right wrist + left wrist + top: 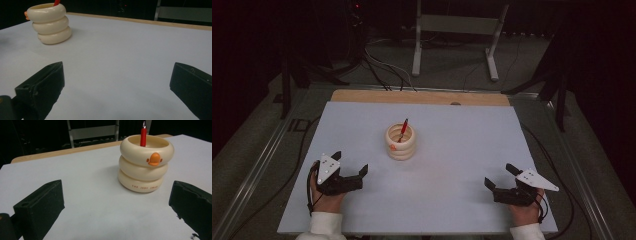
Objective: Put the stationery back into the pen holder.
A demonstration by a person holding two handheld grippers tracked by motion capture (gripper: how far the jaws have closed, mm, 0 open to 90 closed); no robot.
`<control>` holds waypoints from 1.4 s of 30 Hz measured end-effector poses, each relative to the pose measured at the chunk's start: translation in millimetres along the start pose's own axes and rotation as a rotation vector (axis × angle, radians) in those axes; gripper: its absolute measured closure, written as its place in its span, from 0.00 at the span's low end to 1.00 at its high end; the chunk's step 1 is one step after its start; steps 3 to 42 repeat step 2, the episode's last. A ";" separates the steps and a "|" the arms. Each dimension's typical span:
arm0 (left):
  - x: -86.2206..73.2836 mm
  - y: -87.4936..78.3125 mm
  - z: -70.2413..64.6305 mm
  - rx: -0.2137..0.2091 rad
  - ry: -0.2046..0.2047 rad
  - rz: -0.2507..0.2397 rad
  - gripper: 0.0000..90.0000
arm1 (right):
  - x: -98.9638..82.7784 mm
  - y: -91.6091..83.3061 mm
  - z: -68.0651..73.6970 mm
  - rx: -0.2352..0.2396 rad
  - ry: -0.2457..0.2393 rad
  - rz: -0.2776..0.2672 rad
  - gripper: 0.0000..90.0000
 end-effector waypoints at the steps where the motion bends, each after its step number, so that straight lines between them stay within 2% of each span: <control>1: -0.8 -0.2 0.6 0.005 0.005 -0.002 0.00 | -0.3 0.4 0.2 0.001 0.001 0.003 0.00; 42: -0.8 -0.2 0.6 0.005 0.005 -0.002 0.00 | -0.3 0.4 0.2 0.001 0.001 0.003 0.00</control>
Point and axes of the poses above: each handheld gripper's, and its own axes: y roughly forward along the jaws, x roughly out of its top, z roughly to its left, the point moved 6 cm from there along y, roughly forward along the jaws, and after that the axes turned 5 degrees about -y, right-handed, at the moved point
